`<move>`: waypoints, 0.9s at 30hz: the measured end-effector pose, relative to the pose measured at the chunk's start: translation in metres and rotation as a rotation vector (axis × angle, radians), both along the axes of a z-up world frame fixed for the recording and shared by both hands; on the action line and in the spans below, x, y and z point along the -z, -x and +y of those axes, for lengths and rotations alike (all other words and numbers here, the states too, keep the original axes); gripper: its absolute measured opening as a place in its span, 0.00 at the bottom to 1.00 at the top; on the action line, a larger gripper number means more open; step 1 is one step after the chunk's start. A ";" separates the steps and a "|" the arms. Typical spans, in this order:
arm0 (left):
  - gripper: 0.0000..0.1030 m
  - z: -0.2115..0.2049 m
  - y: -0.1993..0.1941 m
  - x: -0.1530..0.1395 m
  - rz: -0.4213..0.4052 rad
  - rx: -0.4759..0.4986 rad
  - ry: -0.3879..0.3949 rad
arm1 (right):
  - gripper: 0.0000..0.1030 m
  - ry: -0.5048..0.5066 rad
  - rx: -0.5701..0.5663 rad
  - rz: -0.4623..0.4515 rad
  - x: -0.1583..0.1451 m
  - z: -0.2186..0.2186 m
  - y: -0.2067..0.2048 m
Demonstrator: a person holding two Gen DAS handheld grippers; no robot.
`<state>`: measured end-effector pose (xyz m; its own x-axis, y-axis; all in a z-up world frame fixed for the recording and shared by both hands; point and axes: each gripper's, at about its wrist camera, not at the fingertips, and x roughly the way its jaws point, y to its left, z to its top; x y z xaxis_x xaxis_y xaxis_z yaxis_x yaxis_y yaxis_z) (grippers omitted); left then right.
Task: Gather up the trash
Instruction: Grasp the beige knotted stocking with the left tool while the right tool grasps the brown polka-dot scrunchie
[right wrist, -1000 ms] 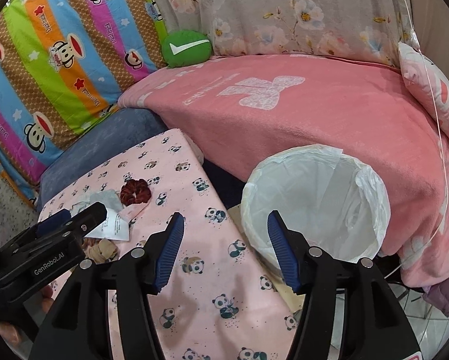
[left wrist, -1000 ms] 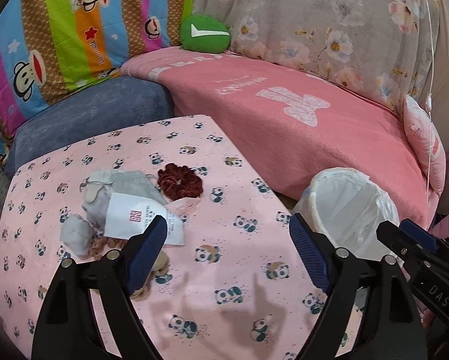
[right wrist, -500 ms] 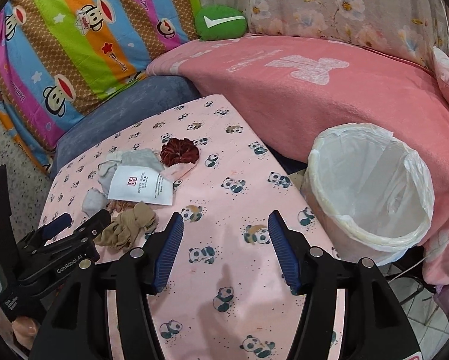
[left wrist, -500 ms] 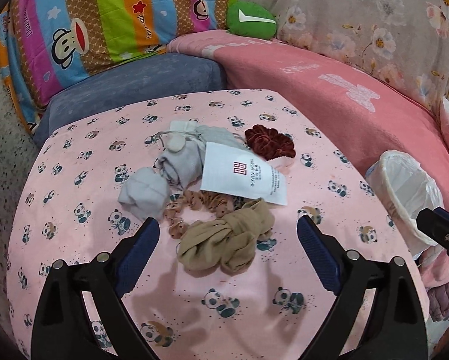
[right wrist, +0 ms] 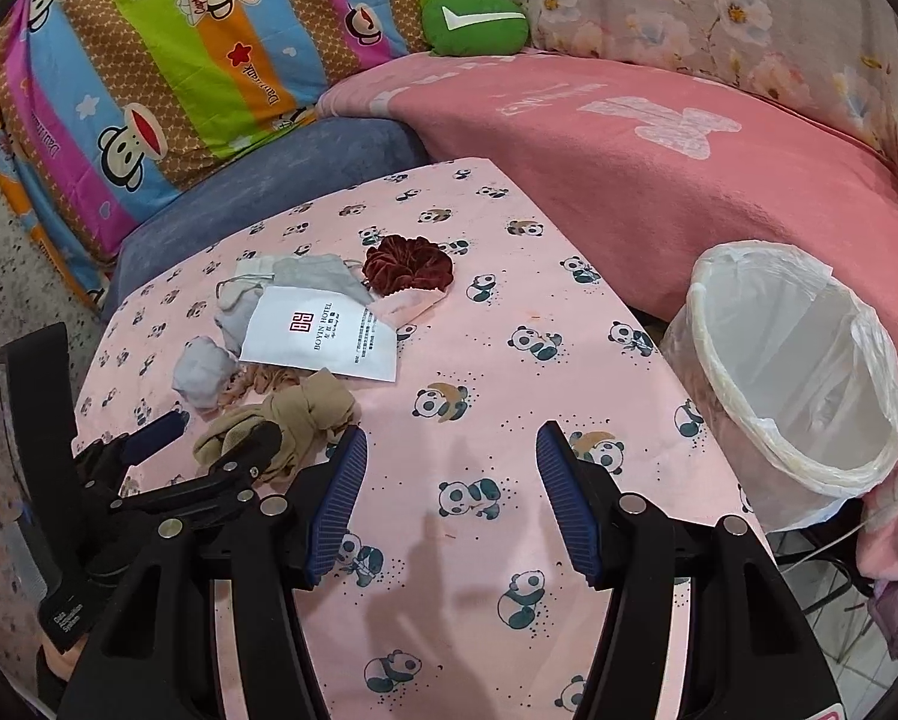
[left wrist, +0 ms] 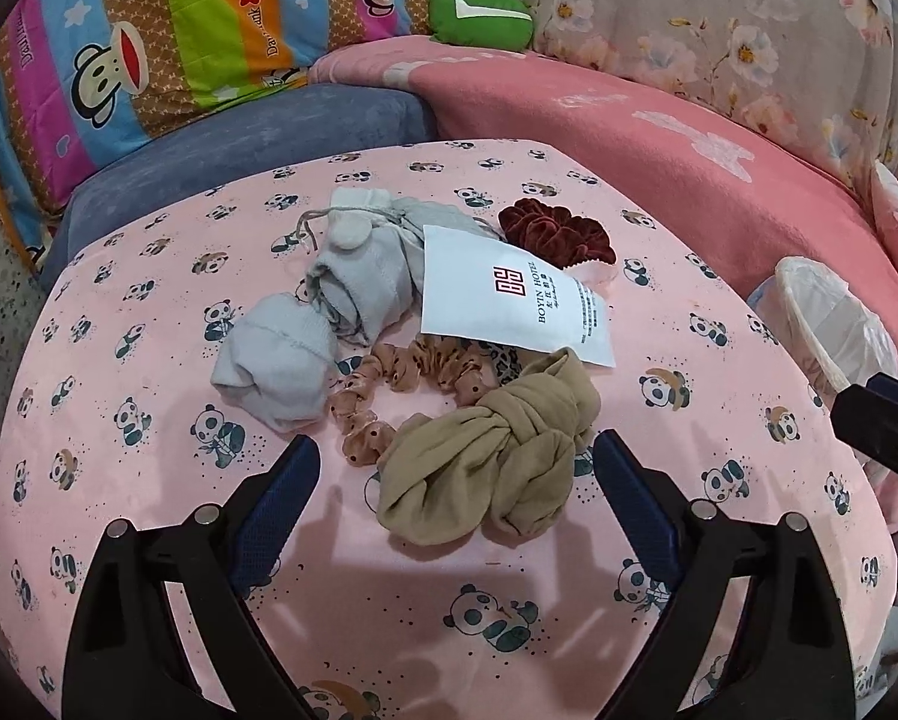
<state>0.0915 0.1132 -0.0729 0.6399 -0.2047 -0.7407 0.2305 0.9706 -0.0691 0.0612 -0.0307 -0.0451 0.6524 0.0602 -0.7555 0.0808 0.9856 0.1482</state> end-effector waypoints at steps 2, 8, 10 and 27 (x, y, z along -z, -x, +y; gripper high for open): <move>0.78 0.001 0.000 0.003 0.013 0.004 0.008 | 0.58 0.002 0.000 0.003 0.001 0.002 -0.002; 0.56 0.004 0.000 0.006 0.062 0.016 0.077 | 0.58 0.008 -0.005 0.012 0.004 0.010 -0.005; 0.43 0.003 0.002 0.005 0.061 0.028 0.079 | 0.58 0.010 -0.008 0.013 0.004 0.012 -0.005; 0.08 0.025 0.022 -0.016 0.072 0.008 0.213 | 0.58 0.003 -0.027 0.012 0.006 0.030 -0.004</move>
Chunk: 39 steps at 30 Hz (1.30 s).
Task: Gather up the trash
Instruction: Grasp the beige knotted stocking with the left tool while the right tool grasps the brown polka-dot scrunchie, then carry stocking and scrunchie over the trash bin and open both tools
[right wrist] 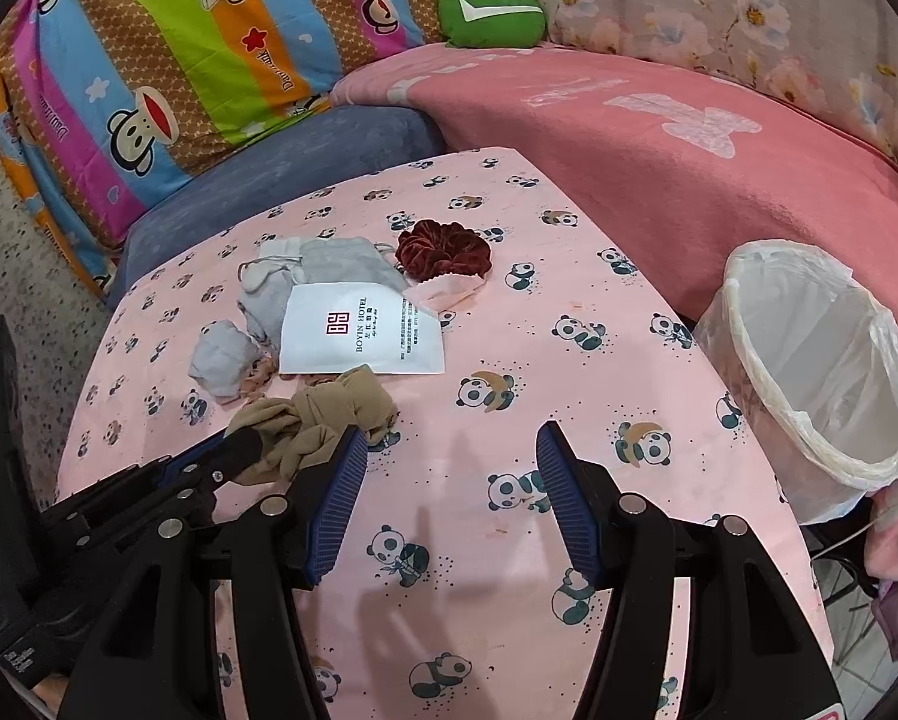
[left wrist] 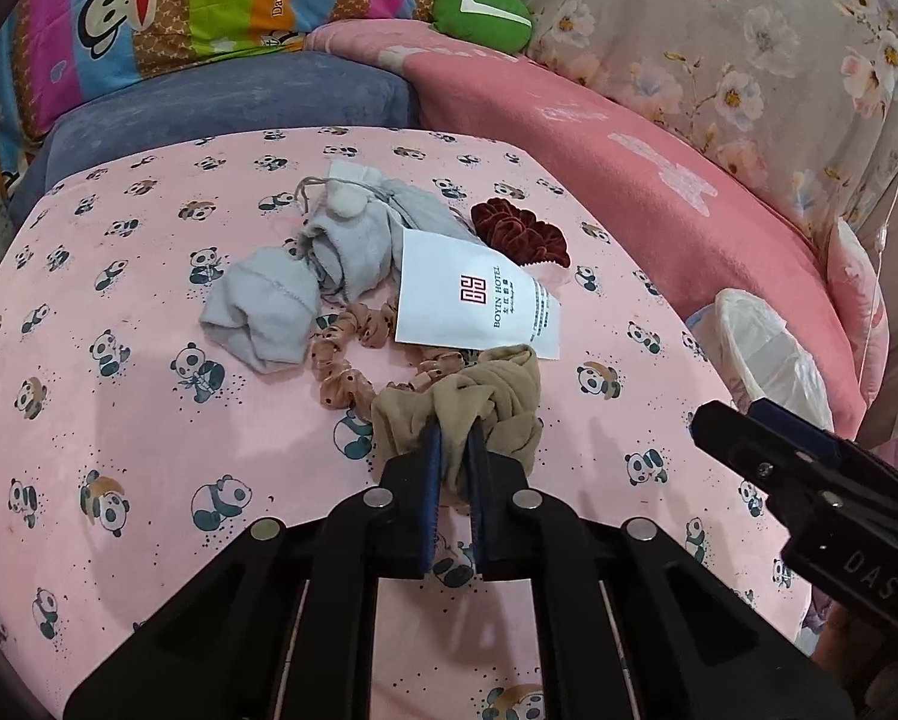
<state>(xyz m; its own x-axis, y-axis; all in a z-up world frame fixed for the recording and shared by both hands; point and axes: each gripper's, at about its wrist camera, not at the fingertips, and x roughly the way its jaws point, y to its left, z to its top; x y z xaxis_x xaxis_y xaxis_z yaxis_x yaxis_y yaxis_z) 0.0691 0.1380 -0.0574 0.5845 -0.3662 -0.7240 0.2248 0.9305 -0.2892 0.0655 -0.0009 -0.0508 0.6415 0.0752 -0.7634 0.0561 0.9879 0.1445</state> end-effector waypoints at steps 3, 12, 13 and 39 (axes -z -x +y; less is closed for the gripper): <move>0.08 0.013 0.005 -0.010 -0.013 -0.018 0.044 | 0.58 -0.001 -0.011 -0.001 0.000 0.006 -0.002; 0.08 0.052 0.006 -0.038 -0.083 -0.120 0.051 | 0.58 -0.035 -0.077 0.007 0.007 0.031 -0.018; 0.08 0.056 0.005 -0.039 -0.088 -0.133 0.044 | 0.58 -0.038 -0.086 0.011 0.010 0.034 -0.021; 0.08 0.086 -0.010 -0.031 -0.077 -0.186 0.039 | 0.01 -0.151 -0.141 0.172 0.079 0.078 -0.074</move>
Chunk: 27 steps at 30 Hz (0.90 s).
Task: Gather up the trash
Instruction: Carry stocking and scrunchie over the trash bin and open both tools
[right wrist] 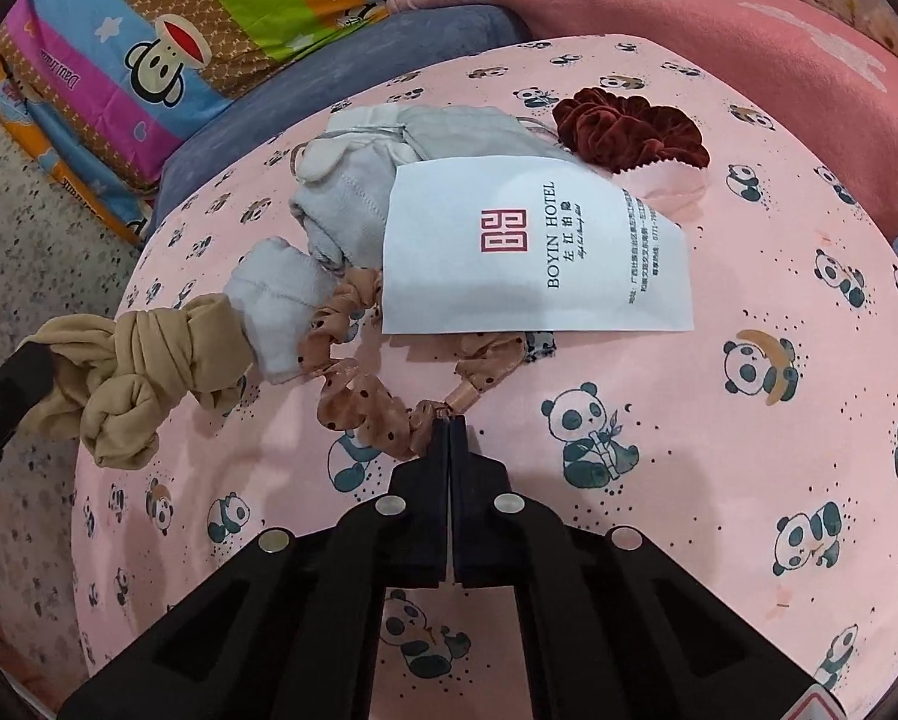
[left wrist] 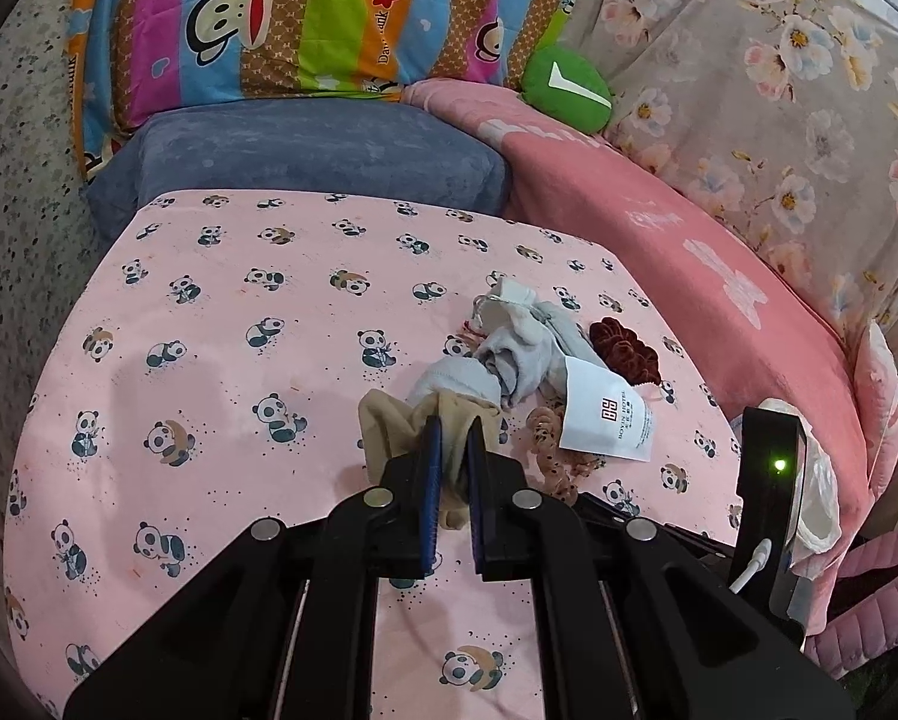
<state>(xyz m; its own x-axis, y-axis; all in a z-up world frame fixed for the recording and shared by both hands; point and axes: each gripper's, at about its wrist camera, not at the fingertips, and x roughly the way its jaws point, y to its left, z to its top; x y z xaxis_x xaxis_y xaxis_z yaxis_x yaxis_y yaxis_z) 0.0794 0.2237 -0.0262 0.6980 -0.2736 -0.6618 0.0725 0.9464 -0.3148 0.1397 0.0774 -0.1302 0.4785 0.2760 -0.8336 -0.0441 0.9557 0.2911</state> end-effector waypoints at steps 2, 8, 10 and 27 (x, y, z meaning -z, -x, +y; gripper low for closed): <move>0.08 -0.003 0.003 -0.002 0.000 0.005 -0.002 | 0.01 -0.001 0.001 0.002 -0.001 -0.003 0.006; 0.08 -0.014 0.011 -0.008 -0.003 0.013 -0.010 | 0.01 -0.026 -0.001 -0.016 -0.010 -0.015 0.026; 0.08 -0.016 0.014 -0.010 -0.003 0.008 -0.016 | 0.04 -0.042 -0.003 -0.021 -0.013 -0.017 0.024; 0.08 -0.007 0.007 -0.014 -0.005 -0.029 -0.047 | 0.11 -0.012 0.006 -0.013 -0.005 0.011 -0.014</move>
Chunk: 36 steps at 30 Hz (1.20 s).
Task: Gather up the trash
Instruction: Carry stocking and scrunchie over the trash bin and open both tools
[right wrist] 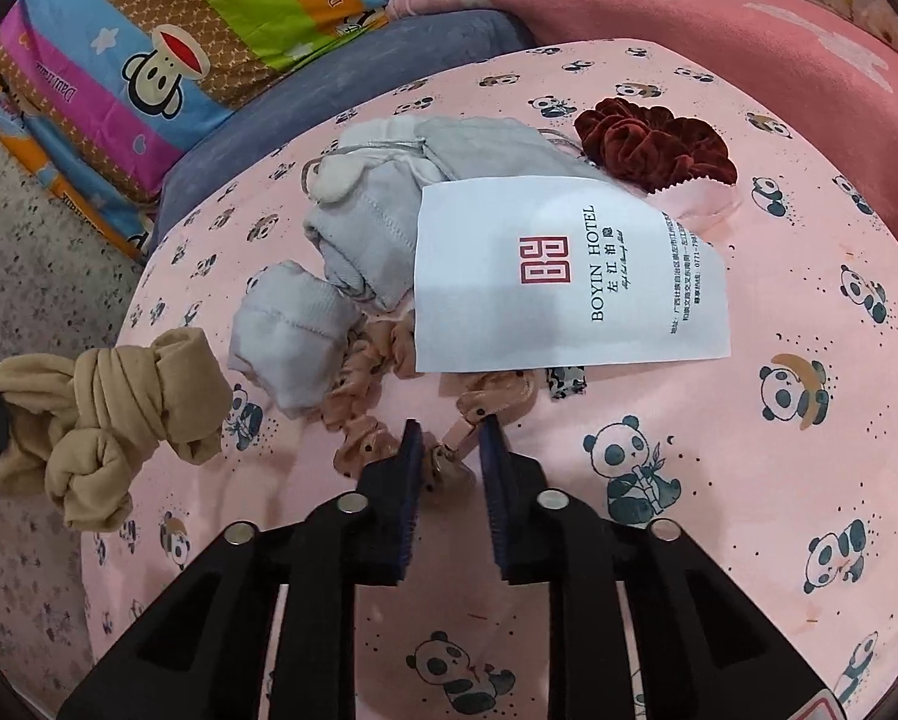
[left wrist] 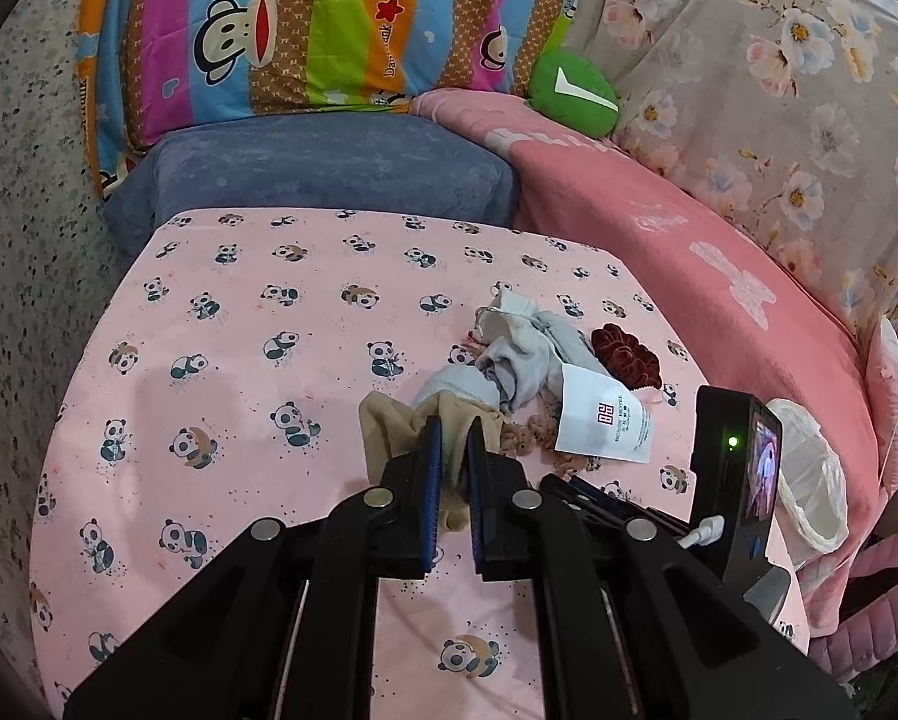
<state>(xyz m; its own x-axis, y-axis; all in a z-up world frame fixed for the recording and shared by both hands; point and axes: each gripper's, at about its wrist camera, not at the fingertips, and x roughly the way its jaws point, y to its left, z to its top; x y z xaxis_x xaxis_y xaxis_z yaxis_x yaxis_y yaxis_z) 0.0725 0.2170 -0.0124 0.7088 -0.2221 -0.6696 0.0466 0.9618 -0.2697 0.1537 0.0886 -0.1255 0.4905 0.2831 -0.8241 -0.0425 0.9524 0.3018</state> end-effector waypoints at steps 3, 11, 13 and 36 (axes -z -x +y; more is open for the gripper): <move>0.08 -0.003 0.002 0.002 0.006 0.007 0.003 | 0.09 -0.047 -0.010 0.016 0.003 -0.010 0.008; 0.08 -0.029 0.010 -0.003 0.008 0.046 -0.010 | 0.09 -0.088 0.001 -0.005 -0.009 -0.038 0.044; 0.08 -0.036 0.011 -0.007 0.005 0.059 -0.013 | 0.09 -0.098 0.012 -0.018 -0.013 -0.047 0.050; 0.08 -0.205 0.002 -0.046 -0.069 0.379 -0.014 | 0.09 -0.168 0.308 -0.215 -0.078 -0.237 0.100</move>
